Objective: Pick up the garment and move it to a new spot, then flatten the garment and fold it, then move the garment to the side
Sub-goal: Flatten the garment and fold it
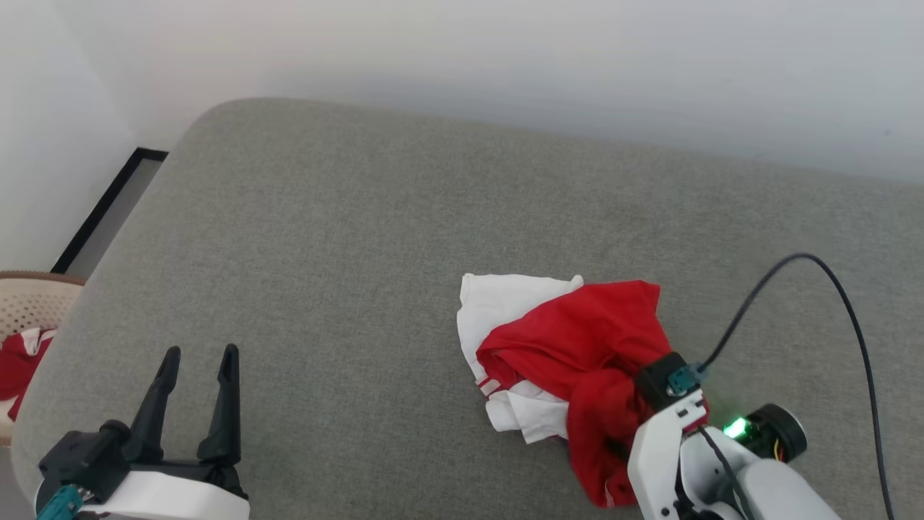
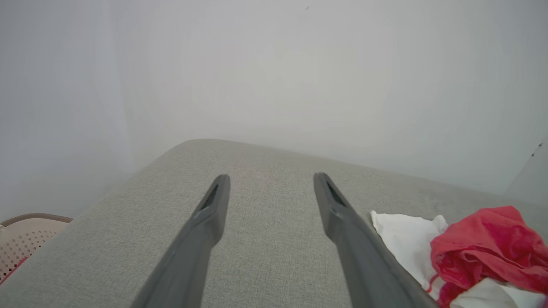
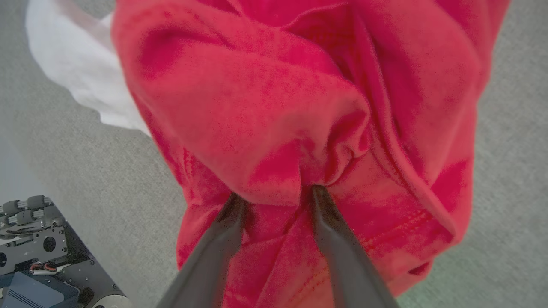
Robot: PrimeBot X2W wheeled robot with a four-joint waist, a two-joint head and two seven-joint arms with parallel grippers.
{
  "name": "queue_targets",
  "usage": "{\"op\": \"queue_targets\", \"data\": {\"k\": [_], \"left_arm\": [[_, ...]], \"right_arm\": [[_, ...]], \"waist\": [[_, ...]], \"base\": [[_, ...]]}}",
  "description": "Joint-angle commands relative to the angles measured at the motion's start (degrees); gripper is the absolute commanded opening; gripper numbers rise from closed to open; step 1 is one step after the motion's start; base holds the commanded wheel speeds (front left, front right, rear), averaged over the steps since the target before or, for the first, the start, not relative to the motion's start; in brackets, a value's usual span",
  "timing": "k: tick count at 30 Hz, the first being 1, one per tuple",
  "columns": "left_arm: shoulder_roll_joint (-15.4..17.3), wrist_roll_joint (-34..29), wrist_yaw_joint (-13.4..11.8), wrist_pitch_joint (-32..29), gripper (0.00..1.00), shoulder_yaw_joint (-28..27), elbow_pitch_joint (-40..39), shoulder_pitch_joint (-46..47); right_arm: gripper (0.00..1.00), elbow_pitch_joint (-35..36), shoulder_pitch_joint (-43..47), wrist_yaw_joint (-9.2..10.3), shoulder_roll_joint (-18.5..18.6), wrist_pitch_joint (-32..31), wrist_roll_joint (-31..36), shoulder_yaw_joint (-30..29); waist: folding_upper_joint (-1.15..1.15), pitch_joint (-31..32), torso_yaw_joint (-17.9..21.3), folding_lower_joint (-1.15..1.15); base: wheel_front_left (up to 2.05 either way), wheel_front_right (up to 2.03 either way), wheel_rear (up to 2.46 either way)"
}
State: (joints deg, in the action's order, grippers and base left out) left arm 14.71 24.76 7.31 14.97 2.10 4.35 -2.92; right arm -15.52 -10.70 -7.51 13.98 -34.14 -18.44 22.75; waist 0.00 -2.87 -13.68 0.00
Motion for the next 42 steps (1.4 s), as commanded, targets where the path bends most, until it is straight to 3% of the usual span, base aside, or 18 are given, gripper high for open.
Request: {"op": "queue_targets", "data": {"k": [1,9,18,26,27,28,29,35,42], "left_arm": [[-0.05,0.32,0.13,0.31,1.00,0.22,0.19,0.95],[-0.12,1.02,0.15,0.31,1.00,-0.76,0.43,0.64],[0.29,1.07,0.16,0.31,1.00,-2.41,0.00,-0.68],[0.37,1.49,0.16,0.31,1.00,-1.53,0.44,0.92],[0.35,1.62,0.16,0.31,1.00,-1.47,0.50,1.09],[0.35,1.75,0.16,0.31,1.00,-1.50,0.54,1.17],[0.51,1.70,0.16,0.31,1.00,-1.29,0.78,1.27],[0.93,1.93,0.16,0.31,1.00,-1.23,0.81,1.00],[2.98,2.73,0.16,0.31,1.00,0.56,1.12,1.58]], "right_arm": [[0.00,-0.03,-1.20,0.04,0.15,-0.69,-0.15,0.38],[0.00,5.58,-3.58,0.04,3.38,-4.64,-1.48,-1.95],[0.00,14.91,0.35,0.04,7.94,-11.46,-1.24,-12.82],[0.00,7.20,0.17,0.04,6.75,-7.89,0.58,-19.64],[0.19,6.01,-0.60,0.04,6.55,-6.94,0.94,-19.55],[0.84,4.89,-1.25,0.04,6.35,-6.11,1.24,-19.21],[1.00,2.83,-2.01,0.04,6.16,-4.88,1.55,-18.63],[1.00,2.24,-3.68,0.04,5.61,-2.89,0.81,-18.43],[1.00,6.28,-2.13,0.04,3.75,-0.78,-0.17,-20.32]], "waist": [[0.00,-0.66,-0.48,0.00],[0.00,-1.02,0.89,0.00],[0.00,-0.89,3.33,0.00],[0.00,-1.68,4.23,0.00],[0.00,-1.74,4.37,0.00],[0.00,-1.79,4.58,0.00],[0.00,-1.84,4.95,0.00],[0.00,-1.73,6.27,0.00],[0.00,-1.13,8.73,0.00]], "base": [[0.00,0.00,0.00],[0.00,0.00,0.00],[0.00,0.00,0.00],[0.00,0.00,0.00],[0.00,0.00,0.00],[0.00,0.00,0.00],[0.00,0.00,0.00],[0.00,0.00,0.00],[0.00,0.00,0.00]]}}
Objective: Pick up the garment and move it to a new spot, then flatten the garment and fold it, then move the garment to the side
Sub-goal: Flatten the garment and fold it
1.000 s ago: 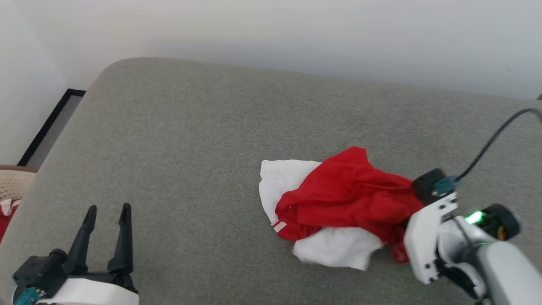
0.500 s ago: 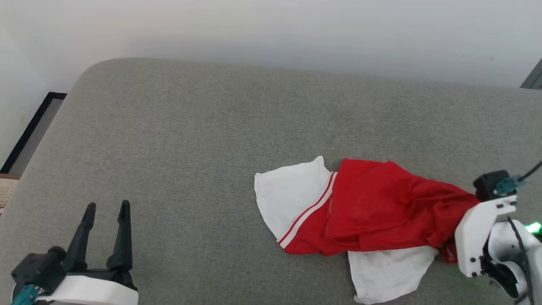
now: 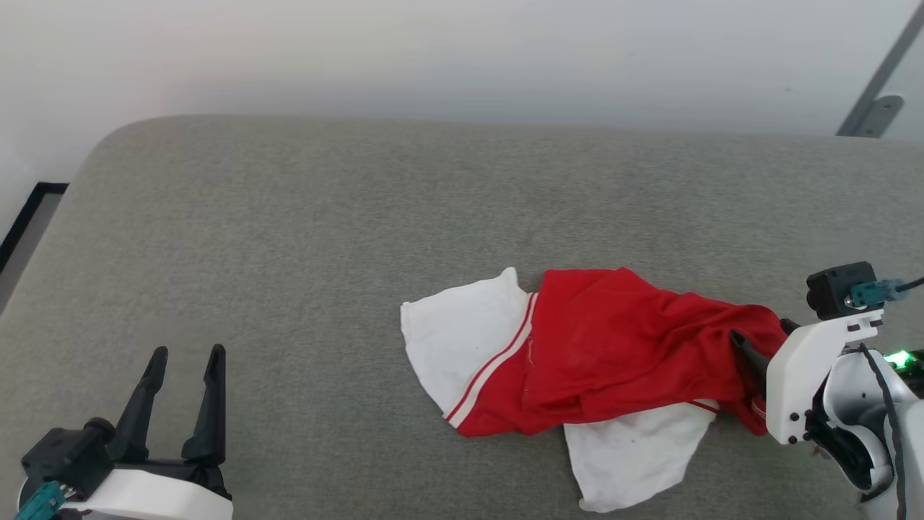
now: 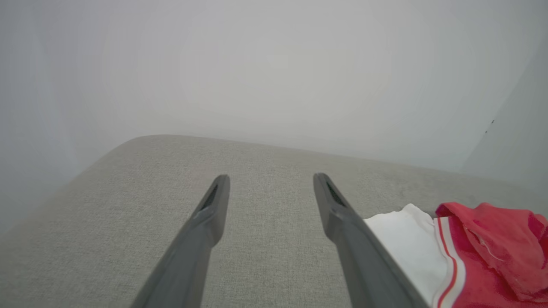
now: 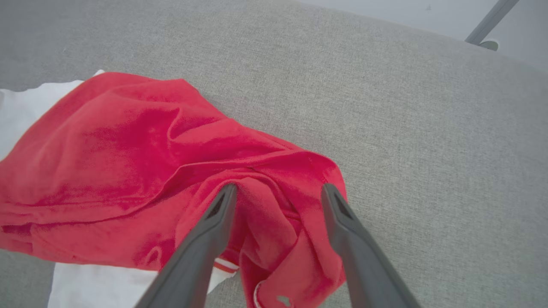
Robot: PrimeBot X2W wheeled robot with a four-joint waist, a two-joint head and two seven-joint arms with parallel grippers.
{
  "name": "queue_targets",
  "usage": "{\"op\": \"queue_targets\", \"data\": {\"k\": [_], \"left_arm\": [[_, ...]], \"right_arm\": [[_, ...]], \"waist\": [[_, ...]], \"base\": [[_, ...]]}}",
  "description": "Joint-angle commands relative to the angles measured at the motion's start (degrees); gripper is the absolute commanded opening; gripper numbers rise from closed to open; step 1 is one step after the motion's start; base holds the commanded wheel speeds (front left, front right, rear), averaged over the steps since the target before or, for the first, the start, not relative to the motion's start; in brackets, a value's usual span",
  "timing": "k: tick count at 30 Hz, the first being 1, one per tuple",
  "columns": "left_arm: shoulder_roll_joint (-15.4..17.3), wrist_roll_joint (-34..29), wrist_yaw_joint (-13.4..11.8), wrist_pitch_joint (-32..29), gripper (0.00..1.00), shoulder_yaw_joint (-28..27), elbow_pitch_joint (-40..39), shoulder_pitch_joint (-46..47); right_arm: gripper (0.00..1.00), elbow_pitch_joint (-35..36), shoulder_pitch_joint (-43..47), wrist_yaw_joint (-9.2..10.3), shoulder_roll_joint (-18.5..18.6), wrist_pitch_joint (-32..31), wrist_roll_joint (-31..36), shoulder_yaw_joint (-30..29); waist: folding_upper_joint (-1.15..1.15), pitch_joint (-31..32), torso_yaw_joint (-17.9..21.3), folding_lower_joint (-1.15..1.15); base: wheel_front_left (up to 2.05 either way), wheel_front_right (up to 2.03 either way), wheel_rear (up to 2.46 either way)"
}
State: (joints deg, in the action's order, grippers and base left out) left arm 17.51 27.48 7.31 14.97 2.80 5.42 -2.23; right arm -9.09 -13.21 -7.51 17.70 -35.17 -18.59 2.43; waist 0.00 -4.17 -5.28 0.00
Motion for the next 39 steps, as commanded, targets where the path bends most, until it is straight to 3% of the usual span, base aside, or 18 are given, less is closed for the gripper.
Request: {"op": "queue_targets", "data": {"k": [1,10,16,25,30,39], "left_arm": [[0.65,0.23,0.16,0.31,1.00,0.35,0.13,0.98],[6.25,4.30,0.16,-3.31,1.00,7.13,0.51,4.32],[10.58,8.16,0.17,-10.28,1.00,12.23,-0.36,8.99],[15.87,15.20,0.16,-23.12,1.00,21.80,1.87,18.12],[17.13,18.33,0.16,-33.21,1.00,27.11,8.07,24.31],[16.51,20.48,-0.98,-46.41,1.00,31.60,22.05,31.98]], "right_arm": [[1.00,0.84,0.70,0.04,-0.28,0.58,-0.01,-0.42],[1.00,9.20,3.37,0.04,-5.08,7.97,1.31,-4.14],[1.00,12.15,4.02,0.04,-8.11,18.66,2.85,-5.13],[1.00,11.19,4.37,0.03,-11.00,32.88,6.03,-4.14],[1.00,10.11,4.32,0.03,-12.89,37.92,7.67,-5.38],[1.00,7.53,3.01,0.03,-14.18,39.83,7.43,-4.74]], "waist": [[0.00,0.27,0.79,0.00],[0.00,0.82,5.23,0.00],[0.00,0.86,8.94,0.00],[0.00,0.12,15.05,0.00],[0.00,-0.86,17.71,0.00],[0.00,-3.71,21.70,0.00]], "base": [[0.00,0.00,0.00],[0.00,0.00,0.00],[0.00,0.00,0.00],[0.00,0.00,0.00],[0.00,0.00,0.00],[0.00,0.00,0.00]]}}
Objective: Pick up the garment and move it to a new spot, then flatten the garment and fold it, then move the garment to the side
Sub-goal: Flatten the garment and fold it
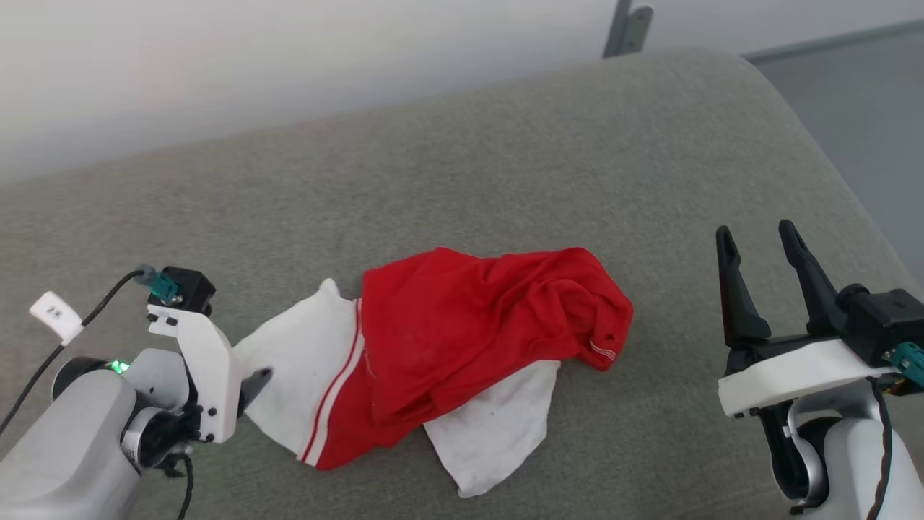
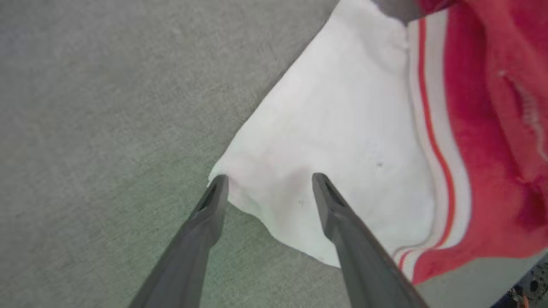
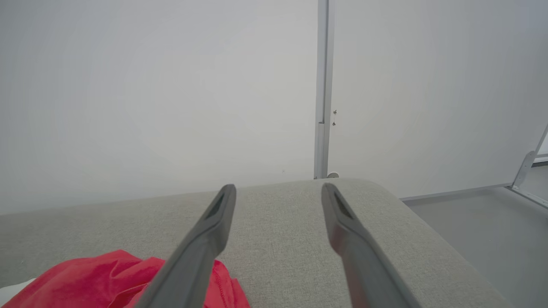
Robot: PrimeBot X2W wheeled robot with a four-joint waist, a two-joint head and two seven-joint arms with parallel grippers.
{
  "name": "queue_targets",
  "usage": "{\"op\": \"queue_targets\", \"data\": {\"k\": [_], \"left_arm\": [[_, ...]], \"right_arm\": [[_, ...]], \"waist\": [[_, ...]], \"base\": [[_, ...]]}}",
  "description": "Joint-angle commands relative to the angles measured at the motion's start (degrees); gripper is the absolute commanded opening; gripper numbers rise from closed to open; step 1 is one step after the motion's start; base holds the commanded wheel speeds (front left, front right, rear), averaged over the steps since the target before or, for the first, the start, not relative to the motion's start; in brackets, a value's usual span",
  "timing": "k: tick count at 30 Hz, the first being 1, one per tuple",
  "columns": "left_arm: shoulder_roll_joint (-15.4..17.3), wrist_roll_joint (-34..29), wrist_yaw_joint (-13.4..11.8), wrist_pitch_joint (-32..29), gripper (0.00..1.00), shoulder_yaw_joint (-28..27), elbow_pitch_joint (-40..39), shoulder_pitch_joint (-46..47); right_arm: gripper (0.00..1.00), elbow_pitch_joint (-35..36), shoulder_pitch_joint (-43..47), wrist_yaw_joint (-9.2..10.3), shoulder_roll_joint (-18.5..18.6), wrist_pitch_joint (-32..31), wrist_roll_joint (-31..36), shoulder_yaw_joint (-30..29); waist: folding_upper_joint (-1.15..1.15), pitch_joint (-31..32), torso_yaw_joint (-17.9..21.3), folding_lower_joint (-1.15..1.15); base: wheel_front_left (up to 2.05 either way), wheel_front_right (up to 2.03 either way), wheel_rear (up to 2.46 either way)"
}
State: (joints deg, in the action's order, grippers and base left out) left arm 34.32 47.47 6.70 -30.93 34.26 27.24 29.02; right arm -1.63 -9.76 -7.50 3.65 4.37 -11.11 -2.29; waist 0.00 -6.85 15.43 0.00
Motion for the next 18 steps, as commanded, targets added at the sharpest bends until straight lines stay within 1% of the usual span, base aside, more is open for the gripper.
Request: {"op": "queue_targets", "data": {"k": [1,3,7,9,12,13,14,18], "left_arm": [[-0.35,0.47,-0.75,-2.52,1.00,0.78,1.90,1.28],[-0.75,0.11,-1.45,-5.47,1.00,1.60,4.58,2.62],[-2.80,1.08,-2.31,-9.81,1.00,2.70,10.09,3.40],[-3.32,0.01,-2.93,-11.33,1.00,3.90,12.75,3.73],[-4.73,0.24,-2.40,-13.05,1.00,5.23,15.87,3.55],[-5.21,0.31,-1.89,-14.06,0.97,6.04,16.67,3.43],[-5.58,0.31,-1.35,-14.49,0.00,6.77,17.05,3.22],[-5.87,0.30,-0.22,-13.74,0.00,7.48,17.06,4.72]], "right_arm": [[1.00,-0.18,-0.66,0.02,-0.22,0.55,-0.24,0.00],[1.00,-0.54,-1.18,0.02,-0.46,0.93,-0.64,0.09],[1.00,-1.29,-1.94,0.02,-0.70,1.88,-1.28,0.29],[1.00,-1.63,-2.42,0.02,-0.71,2.17,-1.35,0.48],[1.00,-2.07,-3.20,0.02,-0.79,2.69,-1.48,0.74],[1.00,-2.27,-3.51,0.02,-0.81,2.81,-1.58,0.85],[1.00,-2.42,-3.76,0.02,-0.81,2.97,-1.61,0.81],[1.00,-2.86,-4.61,0.02,-0.81,3.36,-1.60,0.71]], "waist": [[0.00,-1.46,1.44,0.00],[0.00,-2.38,2.11,0.00],[0.00,-4.20,2.92,0.00],[0.00,-5.01,3.14,0.00],[0.00,-5.96,3.18,0.00],[0.00,-6.18,3.13,0.00],[0.00,-6.36,3.02,0.00],[0.00,-6.86,1.92,0.00]], "base": [[0.00,0.00,0.00],[0.00,0.00,0.00],[0.00,0.00,0.00],[0.00,0.00,0.00],[0.00,0.00,0.00],[0.00,0.00,0.00],[0.00,0.00,0.00],[0.00,0.00,0.00]]}}
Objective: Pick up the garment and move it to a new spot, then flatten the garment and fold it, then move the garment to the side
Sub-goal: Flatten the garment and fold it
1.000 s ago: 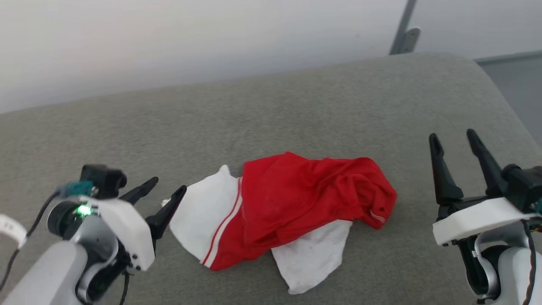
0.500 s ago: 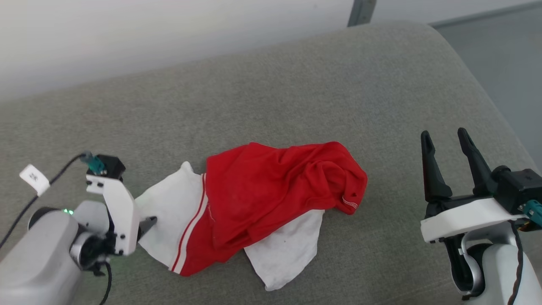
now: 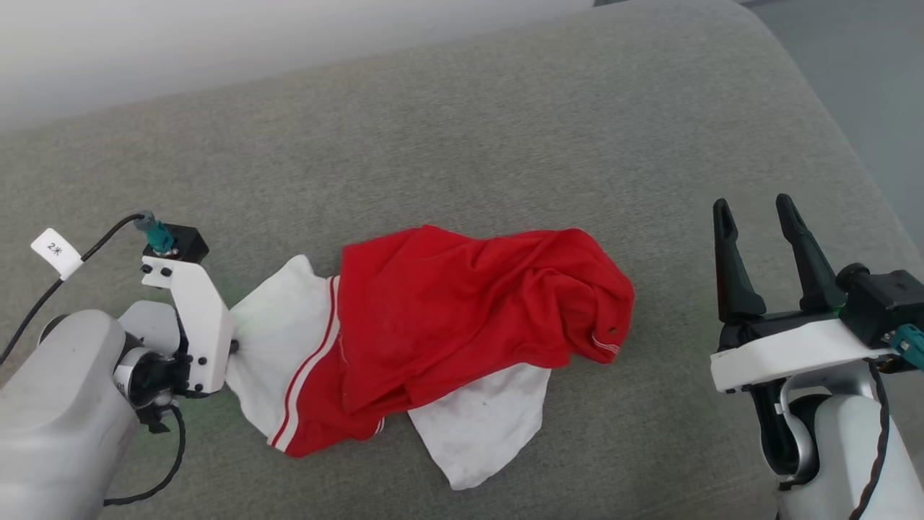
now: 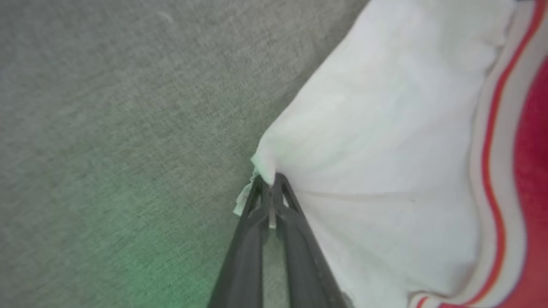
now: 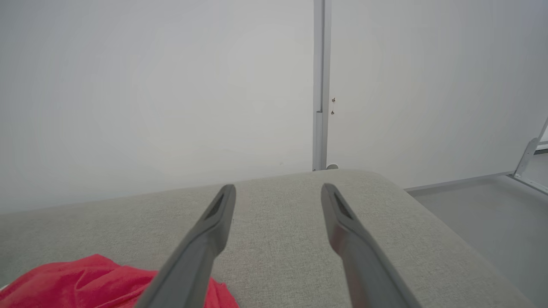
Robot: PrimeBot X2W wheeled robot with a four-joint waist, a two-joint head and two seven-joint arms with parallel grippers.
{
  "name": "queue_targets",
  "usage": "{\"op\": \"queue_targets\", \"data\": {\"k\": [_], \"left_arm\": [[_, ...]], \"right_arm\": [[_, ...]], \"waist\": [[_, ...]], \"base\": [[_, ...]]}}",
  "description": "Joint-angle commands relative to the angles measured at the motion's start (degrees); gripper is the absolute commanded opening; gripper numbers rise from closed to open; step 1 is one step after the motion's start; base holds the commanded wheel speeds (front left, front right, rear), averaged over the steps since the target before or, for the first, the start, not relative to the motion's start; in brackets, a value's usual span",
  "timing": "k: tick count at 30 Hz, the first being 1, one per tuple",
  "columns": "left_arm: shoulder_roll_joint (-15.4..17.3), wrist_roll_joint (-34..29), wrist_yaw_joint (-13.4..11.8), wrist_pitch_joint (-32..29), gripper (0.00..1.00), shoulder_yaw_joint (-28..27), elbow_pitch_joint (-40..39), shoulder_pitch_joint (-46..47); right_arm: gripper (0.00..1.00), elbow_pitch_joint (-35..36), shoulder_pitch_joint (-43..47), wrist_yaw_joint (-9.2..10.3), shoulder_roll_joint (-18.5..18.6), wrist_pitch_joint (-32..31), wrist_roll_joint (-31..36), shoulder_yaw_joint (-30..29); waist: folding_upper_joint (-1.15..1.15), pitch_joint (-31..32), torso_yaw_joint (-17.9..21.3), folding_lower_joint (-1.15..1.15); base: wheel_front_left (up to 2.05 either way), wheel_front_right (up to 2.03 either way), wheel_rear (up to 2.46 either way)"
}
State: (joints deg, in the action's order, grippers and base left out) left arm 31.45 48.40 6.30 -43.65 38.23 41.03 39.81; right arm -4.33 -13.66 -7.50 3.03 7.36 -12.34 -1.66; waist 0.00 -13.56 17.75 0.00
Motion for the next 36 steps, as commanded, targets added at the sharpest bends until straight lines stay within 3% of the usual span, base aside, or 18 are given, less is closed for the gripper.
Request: {"op": "queue_targets", "data": {"k": [1,12,18,21,25,26,27,28,36], "left_arm": [[-2.66,-0.44,0.23,-0.72,0.00,3.26,3.21,-5.29],[6.46,0.31,-1.32,4.27,0.00,-2.59,-2.18,-1.05],[12.23,1.52,-4.17,4.46,0.00,-5.07,-4.25,-4.26],[13.35,2.90,-5.46,4.33,0.00,-5.93,-4.49,-6.70],[12.48,4.64,-6.33,5.03,0.00,-6.87,-4.52,-9.26],[12.46,4.72,-6.27,5.33,0.09,-6.76,-4.69,-9.74],[12.42,4.61,-6.19,5.69,0.49,-6.71,-5.10,-9.79],[12.29,4.73,-6.18,6.03,1.00,-6.87,-5.61,-9.60],[12.55,3.48,-7.14,3.33,1.00,-5.98,-14.84,-6.09]], "right_arm": [[1.00,-0.15,-0.77,0.02,-0.16,0.45,-0.40,-0.13],[1.00,0.75,-0.16,0.02,-0.13,-0.09,1.12,-2.83],[1.00,1.37,0.24,0.03,-0.10,-0.93,1.60,-3.18],[1.00,1.23,0.32,0.03,-0.13,-1.15,1.80,-3.24],[1.00,0.82,0.77,0.03,-0.10,-1.50,1.86,-3.12],[1.00,0.68,0.87,0.03,-0.10,-1.62,2.05,-3.08],[1.00,0.56,0.93,0.03,-0.11,-1.72,2.14,-2.98],[1.00,0.43,0.99,0.03,-0.11,-1.66,2.15,-2.94],[1.00,0.36,2.21,0.03,-0.11,-2.35,2.25,-2.52]], "waist": [[0.00,-0.22,-0.82,0.00],[0.00,1.23,-6.33,0.00],[0.00,1.89,-8.76,0.00],[0.00,2.18,-9.81,0.00],[0.00,2.71,-11.00,0.00],[0.00,2.91,-11.21,0.00],[0.00,3.13,-11.40,0.00],[0.00,3.37,-11.58,0.00],[0.00,5.61,-12.21,0.00]], "base": [[0.00,0.00,0.00],[0.00,0.00,0.00],[0.00,0.00,0.00],[0.00,0.00,0.00],[0.00,0.00,0.00],[0.00,0.00,0.00],[0.00,0.00,0.00],[0.00,0.00,0.00],[0.00,0.00,0.00]]}}
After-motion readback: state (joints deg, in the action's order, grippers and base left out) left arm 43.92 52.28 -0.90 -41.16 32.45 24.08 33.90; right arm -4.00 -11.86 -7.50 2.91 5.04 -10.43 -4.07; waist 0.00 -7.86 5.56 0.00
